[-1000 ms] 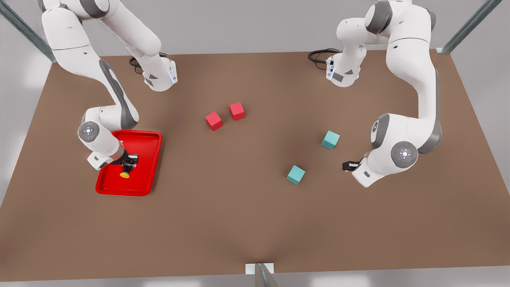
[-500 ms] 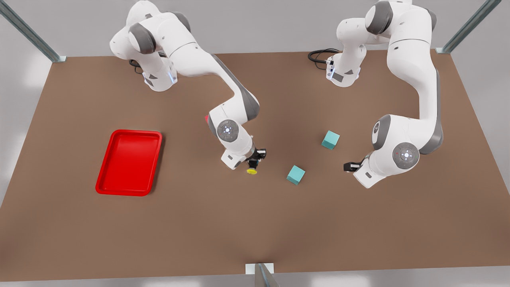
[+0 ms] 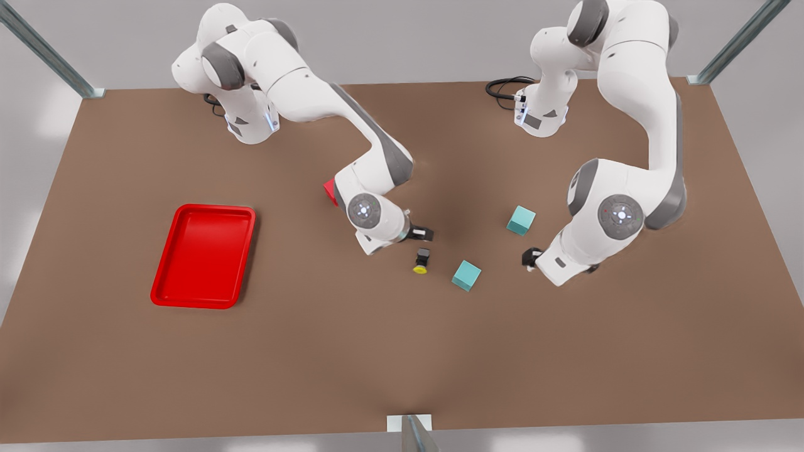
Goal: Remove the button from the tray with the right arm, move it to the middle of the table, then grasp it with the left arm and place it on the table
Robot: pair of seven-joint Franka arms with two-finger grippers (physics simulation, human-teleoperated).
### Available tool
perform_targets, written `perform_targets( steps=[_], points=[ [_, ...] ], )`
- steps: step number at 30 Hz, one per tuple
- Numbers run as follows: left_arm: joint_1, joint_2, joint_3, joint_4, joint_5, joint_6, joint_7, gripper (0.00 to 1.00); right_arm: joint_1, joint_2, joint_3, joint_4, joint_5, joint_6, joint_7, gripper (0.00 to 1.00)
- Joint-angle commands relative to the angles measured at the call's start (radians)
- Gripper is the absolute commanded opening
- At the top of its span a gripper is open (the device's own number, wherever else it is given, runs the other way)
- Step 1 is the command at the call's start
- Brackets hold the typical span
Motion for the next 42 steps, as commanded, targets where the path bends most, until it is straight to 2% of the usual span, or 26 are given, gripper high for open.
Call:
perform_targets(
  steps=[1,2,3,5,6,7,10,11,12,13,17,19,20,22,25,28,34,35,42],
  points=[
    [-0.087,0.000,0.000,0.069,-0.002,-0.024,-0.269,1.00,-0.118,-0.106,0.087,-0.112,-0.121,-0.002,0.152,1.00],
    [-0.142,0.008,0.000,0.097,-0.002,-0.020,-0.367,1.00,-0.177,-0.179,0.099,-0.176,-0.154,-0.022,0.129,1.00],
    [-0.197,0.015,0.000,0.106,-0.002,-0.009,-0.463,1.00,-0.249,-0.273,0.096,-0.251,-0.193,-0.129,-0.062,1.00],
    [-0.314,0.054,0.005,0.106,0.004,0.040,-0.677,1.00,-0.462,-0.495,0.087,-0.466,-0.393,-0.194,-0.524,1.00],
    [-0.354,0.074,0.008,0.103,0.010,0.040,-0.749,1.00,-0.610,-0.534,0.098,-0.468,-0.491,-0.275,-0.638,1.00],
    [-0.388,0.097,0.009,0.093,0.019,0.040,-0.798,1.00,-0.658,-0.554,0.092,-0.420,-0.511,-0.324,-0.704,1.00],
    [-0.392,0.161,0.015,0.091,0.060,0.077,-0.850,1.00,-0.709,-0.661,0.098,-0.417,-0.528,-0.353,-0.728,1.00],
    [-0.379,0.178,0.017,0.093,0.062,0.098,-0.844,1.00,-0.781,-0.685,0.145,-0.403,-0.528,-0.396,-0.783,1.00],
    [-0.379,0.179,0.025,0.093,0.128,0.097,-0.830,1.00,-0.888,-0.705,0.271,-0.402,-0.529,-0.396,-0.776,1.00],
    [-0.372,0.175,0.025,0.093,0.201,0.091,-0.807,1.00,-0.916,-0.696,0.290,-0.322,-0.529,-0.494,-0.784,1.00],
    [-0.375,0.210,0.025,0.091,0.180,0.103,-0.944,1.00,-0.911,-0.641,0.280,-0.201,-0.517,-0.544,-0.779,1.00],
    [-0.374,0.271,0.016,0.085,0.182,0.212,-0.922,1.00,-0.913,-0.640,0.290,-0.199,-0.526,-0.521,-0.770,1.00],
    [-0.374,0.294,0.003,0.059,0.168,0.285,-0.866,1.00,-0.913,-0.636,0.288,-0.207,-0.523,-0.479,-0.767,1.00],
    [-0.366,0.305,0.003,0.043,0.070,0.316,-0.695,1.00,-0.915,-0.640,0.288,-0.199,-0.519,-0.450,-0.762,1.00],
    [-0.368,0.290,-0.038,0.025,0.060,0.328,-0.714,1.00,-0.931,-0.649,0.291,-0.198,-0.529,-0.386,-0.774,1.00],
    [-0.386,0.301,-0.040,-0.022,0.068,0.424,-0.711,1.00,-0.930,-0.639,0.291,-0.199,-0.529,-0.295,-0.765,1.00],
    [-0.362,0.285,-0.041,-0.164,0.218,0.494,-0.637,1.00,-0.931,-0.601,0.290,-0.206,-0.531,-0.252,-0.764,1.00],
    [-0.343,0.245,-0.041,-0.248,0.226,0.561,-0.637,1.00,-0.931,-0.600,0.290,-0.212,-0.531,-0.255,-0.764,1.00],
    [-0.405,0.250,-0.040,-0.265,0.223,0.554,-0.875,1.00,-0.927,-0.572,0.290,-0.210,-0.531,-0.237,-0.762,1.00]
  ],
)
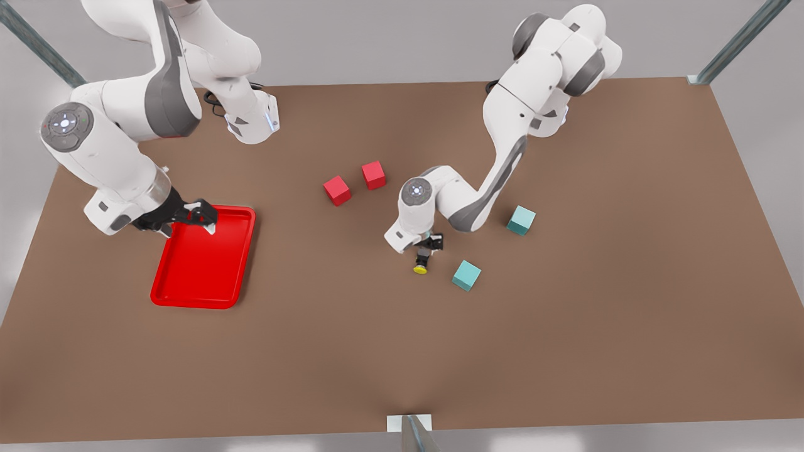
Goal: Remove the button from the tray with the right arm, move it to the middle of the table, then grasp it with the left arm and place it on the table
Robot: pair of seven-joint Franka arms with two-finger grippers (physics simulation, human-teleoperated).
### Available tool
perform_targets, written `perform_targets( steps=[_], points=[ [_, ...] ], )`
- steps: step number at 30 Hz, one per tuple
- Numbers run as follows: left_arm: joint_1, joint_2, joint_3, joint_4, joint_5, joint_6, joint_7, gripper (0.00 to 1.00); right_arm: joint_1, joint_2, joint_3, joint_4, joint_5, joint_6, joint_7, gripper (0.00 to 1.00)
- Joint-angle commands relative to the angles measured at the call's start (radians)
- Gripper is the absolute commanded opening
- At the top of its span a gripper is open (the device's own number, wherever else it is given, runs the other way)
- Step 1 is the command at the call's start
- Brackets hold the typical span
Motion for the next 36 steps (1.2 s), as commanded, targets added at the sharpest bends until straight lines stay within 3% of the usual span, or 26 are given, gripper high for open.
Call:
perform_targets(
  steps=[1,31,34,36],
  points=[
    [-0.004,-0.001,0.001,-0.008,0.010,-0.002,-0.207,1.00,-0.159,0.005,-0.001,0.001,0.000,0.029,-0.090,1.00],
    [0.013,0.082,0.005,-0.024,0.052,0.112,-0.178,1.00,-0.159,0.013,-0.001,0.001,0.000,0.031,-0.090,1.00],
    [0.015,0.087,0.005,-0.021,0.050,0.113,-0.179,0.91,-0.159,0.014,-0.001,0.001,0.000,0.035,-0.092,1.00],
    [0.015,0.088,0.005,-0.021,0.049,0.113,-0.181,0.78,-0.162,0.016,-0.001,0.001,0.000,0.041,-0.092,1.00]
  ],
)
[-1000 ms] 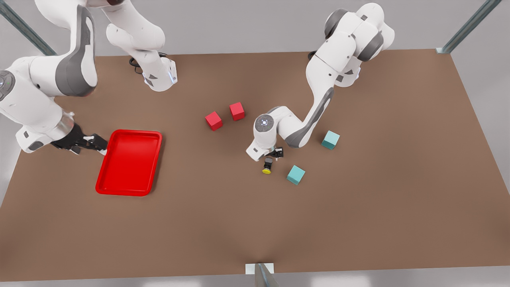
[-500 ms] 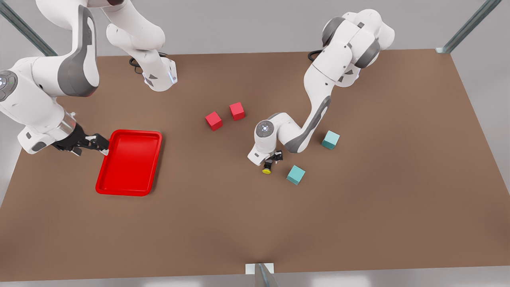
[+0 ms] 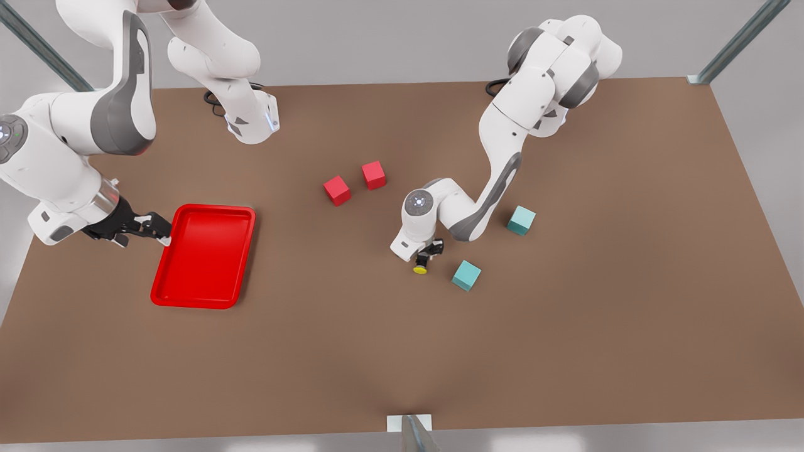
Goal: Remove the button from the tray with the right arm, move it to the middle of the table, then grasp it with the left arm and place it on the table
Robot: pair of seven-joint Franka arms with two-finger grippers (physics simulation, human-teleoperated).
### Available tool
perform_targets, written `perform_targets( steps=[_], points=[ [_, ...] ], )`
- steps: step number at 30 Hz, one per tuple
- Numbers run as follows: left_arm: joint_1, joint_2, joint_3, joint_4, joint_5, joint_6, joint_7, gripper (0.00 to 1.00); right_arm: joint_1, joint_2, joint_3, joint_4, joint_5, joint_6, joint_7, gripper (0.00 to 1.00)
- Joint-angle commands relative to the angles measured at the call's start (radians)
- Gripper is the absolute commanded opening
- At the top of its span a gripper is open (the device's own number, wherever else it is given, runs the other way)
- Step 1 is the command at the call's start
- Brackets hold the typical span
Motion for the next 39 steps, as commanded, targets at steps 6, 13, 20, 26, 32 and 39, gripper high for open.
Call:
perform_targets(
  steps=[6,13,20,26,32,39],
  points=[
    [0.004,-0.002,0.000,0.005,-0.005,0.000,-0.018,0.46,0.000,0.007,0.001,0.000,0.001,0.007,-0.014,1.00],
    [0.012,-0.019,-0.005,0.036,-0.028,-0.072,-0.027,0.42,-0.003,0.025,0.001,0.000,0.001,0.029,-0.014,1.00],
    [0.018,-0.054,-0.005,0.162,-0.149,-0.189,-0.075,0.40,0.014,0.079,0.001,0.011,-0.016,0.061,-0.012,1.00],
    [-0.005,-0.045,0.078,0.254,-0.100,-0.213,-0.302,0.39,0.040,0.096,0.007,0.017,-0.028,0.061,-0.014,1.00],
    [-0.111,-0.001,0.215,0.367,0.097,-0.356,-0.501,0.39,0.033,0.160,0.002,0.095,-0.019,0.043,-0.018,1.00],
    [-0.249,0.154,0.464,0.542,0.101,-0.371,-0.701,0.39,0.031,0.160,0.002,0.095,-0.013,0.026,-0.032,1.00]
  ],
)
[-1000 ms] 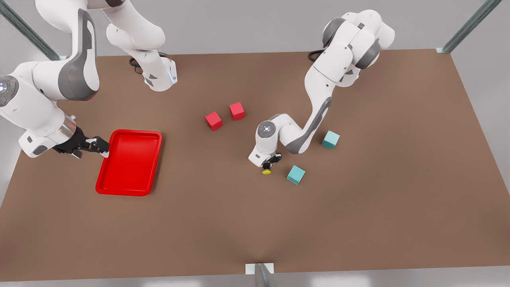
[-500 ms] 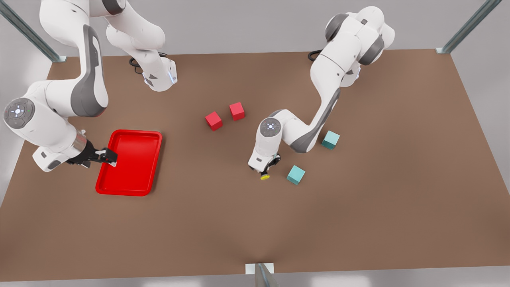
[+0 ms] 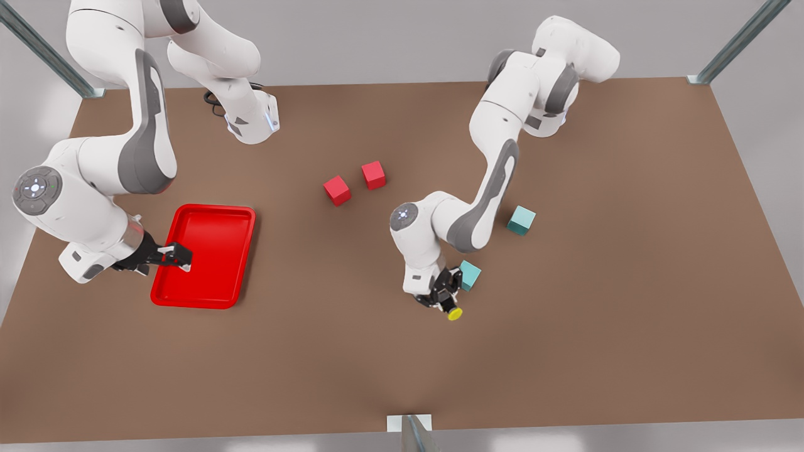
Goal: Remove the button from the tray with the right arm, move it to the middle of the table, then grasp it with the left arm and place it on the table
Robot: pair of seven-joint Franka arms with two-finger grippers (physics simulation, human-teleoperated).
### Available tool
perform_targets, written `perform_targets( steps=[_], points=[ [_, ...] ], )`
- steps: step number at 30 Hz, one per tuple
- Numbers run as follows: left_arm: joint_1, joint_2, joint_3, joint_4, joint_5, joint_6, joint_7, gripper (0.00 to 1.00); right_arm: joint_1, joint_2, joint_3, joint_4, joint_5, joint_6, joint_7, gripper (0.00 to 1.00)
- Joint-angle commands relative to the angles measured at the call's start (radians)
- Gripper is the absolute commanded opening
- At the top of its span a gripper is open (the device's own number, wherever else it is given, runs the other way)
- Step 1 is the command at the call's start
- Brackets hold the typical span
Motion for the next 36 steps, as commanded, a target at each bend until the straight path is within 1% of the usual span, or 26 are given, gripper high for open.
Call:
perform_targets(
  steps=[1,2,3,4,7,8,13,14,17,23,27,29,36],
  points=[
    [-0.046,0.019,0.060,0.011,0.007,-0.034,-0.358,0.39,-0.028,-0.002,-0.003,0.001,0.004,-0.006,-0.005,1.00],
    [-0.086,0.020,0.115,0.010,0.007,-0.036,-0.367,0.39,-0.043,-0.002,-0.003,0.001,0.014,0.000,-0.002,1.00],
    [-0.115,0.051,0.138,0.011,0.012,-0.042,-0.391,0.39,-0.048,-0.002,-0.004,0.001,0.026,0.006,0.000,1.00],
    [-0.163,0.062,0.197,0.007,0.012,-0.050,-0.404,0.39,-0.048,-0.002,-0.004,0.001,0.026,0.006,0.000,1.00],
    [-0.226,0.106,0.241,0.008,0.058,-0.128,-0.460,0.39,-0.046,-0.001,-0.004,0.001,0.026,0.006,-0.009,1.00],
    [-0.236,0.117,0.241,0.001,0.110,-0.151,-0.505,0.39,-0.048,0.001,-0.004,0.000,0.026,0.006,-0.011,1.00],
    [-0.287,0.171,0.240,-0.006,0.138,-0.197,-0.649,0.38,-0.048,0.001,-0.004,0.000,0.026,0.005,-0.011,1.00],
    [-0.293,0.171,0.233,-0.007,0.133,-0.188,-0.701,0.38,-0.046,0.001,-0.004,0.000,0.026,0.003,-0.011,1.00],
    [-0.293,0.174,0.229,-0.015,0.127,-0.060,-0.876,0.38,-0.046,0.007,-0.001,0.001,0.027,0.000,-0.008,1.00],
    [-0.324,0.228,0.233,-0.012,0.165,0.000,-0.971,0.38,-0.040,0.008,0.002,0.001,0.027,0.000,-0.009,1.00],
    [-0.342,0.252,0.233,-0.016,0.305,-0.065,-0.959,0.38,-0.040,0.008,0.002,0.001,0.027,-0.001,-0.011,1.00],
    [-0.344,0.266,0.233,-0.015,0.330,-0.105,-0.960,0.38,-0.040,0.008,0.002,0.001,0.027,-0.001,-0.011,1.00],
    [-0.371,0.317,0.236,-0.015,0.356,-0.131,-0.962,0.38,-0.040,0.008,0.002,0.001,0.027,-0.001,-0.011,1.00]
  ],
)
